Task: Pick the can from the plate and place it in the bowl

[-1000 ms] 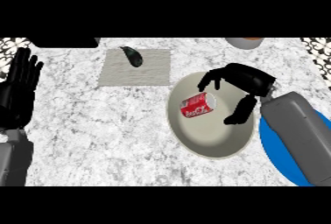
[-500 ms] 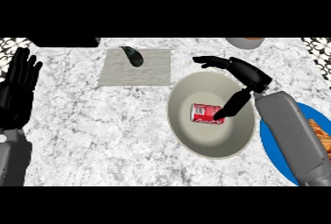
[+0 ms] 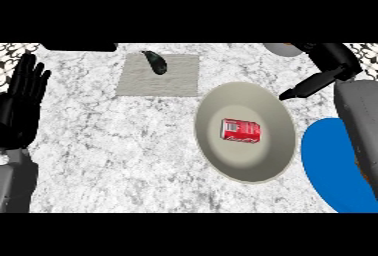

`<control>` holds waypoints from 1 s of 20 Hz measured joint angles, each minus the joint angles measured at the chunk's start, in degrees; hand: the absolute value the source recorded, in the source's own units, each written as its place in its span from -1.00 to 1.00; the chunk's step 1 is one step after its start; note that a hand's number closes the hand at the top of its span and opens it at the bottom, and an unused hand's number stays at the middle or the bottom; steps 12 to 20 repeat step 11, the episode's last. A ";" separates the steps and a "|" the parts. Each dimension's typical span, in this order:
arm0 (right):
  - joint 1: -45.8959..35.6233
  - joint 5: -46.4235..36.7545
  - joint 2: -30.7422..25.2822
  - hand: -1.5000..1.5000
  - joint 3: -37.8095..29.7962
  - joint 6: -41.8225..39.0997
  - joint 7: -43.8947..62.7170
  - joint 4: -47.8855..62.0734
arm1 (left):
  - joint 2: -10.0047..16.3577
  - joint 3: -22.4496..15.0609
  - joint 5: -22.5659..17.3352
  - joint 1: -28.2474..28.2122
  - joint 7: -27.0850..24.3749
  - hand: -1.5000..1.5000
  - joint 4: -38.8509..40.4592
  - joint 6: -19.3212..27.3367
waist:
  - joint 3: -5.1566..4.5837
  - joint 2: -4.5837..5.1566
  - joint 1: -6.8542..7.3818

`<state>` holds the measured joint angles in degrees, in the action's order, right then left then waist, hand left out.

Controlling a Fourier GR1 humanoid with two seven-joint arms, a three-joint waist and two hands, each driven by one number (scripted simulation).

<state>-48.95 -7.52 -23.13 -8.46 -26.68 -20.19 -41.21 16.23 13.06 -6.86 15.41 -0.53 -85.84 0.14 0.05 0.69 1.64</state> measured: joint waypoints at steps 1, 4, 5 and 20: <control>-1.02 0.25 -1.27 -1.00 -1.00 -0.75 -1.05 2.76 | 0.01 -0.09 -0.06 0.37 0.00 0.00 0.13 -0.15 | 0.02 0.13 0.23; -3.62 0.86 -5.23 -1.00 -3.48 -3.56 -4.25 9.91 | 0.30 -0.06 -0.22 1.24 0.66 0.00 0.16 -0.30 | 0.06 0.40 0.85; -4.47 1.10 -6.65 -1.00 -4.24 -4.65 -5.01 11.93 | 0.49 0.05 -0.32 1.81 0.99 0.00 0.46 -0.32 | 0.08 0.50 0.99; -5.65 1.22 -13.32 -1.00 -6.52 -7.59 -9.16 19.84 | -0.40 -1.17 -0.13 2.35 0.78 0.00 -0.28 -0.52 | 0.23 1.25 2.44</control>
